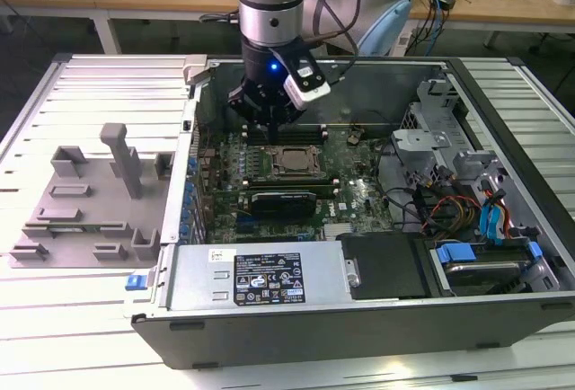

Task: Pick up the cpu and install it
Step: 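Install the first cpu locking lever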

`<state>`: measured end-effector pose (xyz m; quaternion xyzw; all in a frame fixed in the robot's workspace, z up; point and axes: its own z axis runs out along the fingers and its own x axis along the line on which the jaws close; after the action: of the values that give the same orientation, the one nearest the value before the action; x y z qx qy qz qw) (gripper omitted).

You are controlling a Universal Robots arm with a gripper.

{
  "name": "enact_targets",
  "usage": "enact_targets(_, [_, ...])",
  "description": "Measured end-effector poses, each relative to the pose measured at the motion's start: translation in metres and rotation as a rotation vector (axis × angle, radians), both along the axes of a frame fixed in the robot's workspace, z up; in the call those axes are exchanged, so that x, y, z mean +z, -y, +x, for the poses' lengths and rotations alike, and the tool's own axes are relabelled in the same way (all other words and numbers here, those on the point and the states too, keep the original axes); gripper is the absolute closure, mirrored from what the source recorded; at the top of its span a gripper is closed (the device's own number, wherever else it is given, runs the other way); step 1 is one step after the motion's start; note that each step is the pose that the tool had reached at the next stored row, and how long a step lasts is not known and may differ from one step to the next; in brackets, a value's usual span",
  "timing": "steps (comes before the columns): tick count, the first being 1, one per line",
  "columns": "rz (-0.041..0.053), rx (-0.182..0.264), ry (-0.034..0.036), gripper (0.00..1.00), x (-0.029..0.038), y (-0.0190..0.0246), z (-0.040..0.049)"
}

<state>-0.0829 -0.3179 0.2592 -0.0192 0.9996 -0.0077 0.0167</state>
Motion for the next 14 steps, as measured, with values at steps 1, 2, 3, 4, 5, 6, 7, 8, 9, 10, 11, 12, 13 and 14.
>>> enact_targets(1, [-0.0001,0.000,0.0006,0.89,0.0000,-0.0001,-0.0068])
enact_targets(2, [-0.0002,0.000,0.0014,0.89,0.0000,-0.0001,-0.0104])
enact_targets(3, [-0.0002,0.000,0.0022,0.89,0.0002,-0.0001,-0.0115])
enact_targets(4, [-0.0001,0.000,0.0022,0.89,0.0015,-0.0001,-0.0115])
enact_targets(5, [-0.0001,0.000,0.0023,0.89,0.0037,-0.0001,-0.0115])
enact_targets(6, [-0.0001,0.000,0.0024,0.89,0.0062,-0.0001,-0.0115])
enact_targets(7, [-0.0002,0.000,0.0022,0.89,0.0104,-0.0001,-0.0115])
enact_targets(8, [0.0001,0.000,0.0025,0.89,0.0103,-0.0001,-0.0118])
enact_targets(9, [-0.0001,0.000,0.0023,0.89,0.0104,-0.0001,-0.0141])
enact_targets(10, [-0.0001,0.000,0.0025,0.89,0.0103,-0.0001,-0.0177])
enact_targets(11, [0.0008,0.000,0.0029,0.89,0.0099,-0.0001,-0.0215])
enact_targets(12, [0.0035,0.000,0.0033,0.89,0.0096,-0.0001,-0.0229])
enact_targets(13, [0.0114,0.000,0.0037,0.89,0.0093,-0.0001,-0.0243])
enact_targets(14, [0.0361,0.000,0.0046,0.89,0.0088,-0.0001,-0.0271])
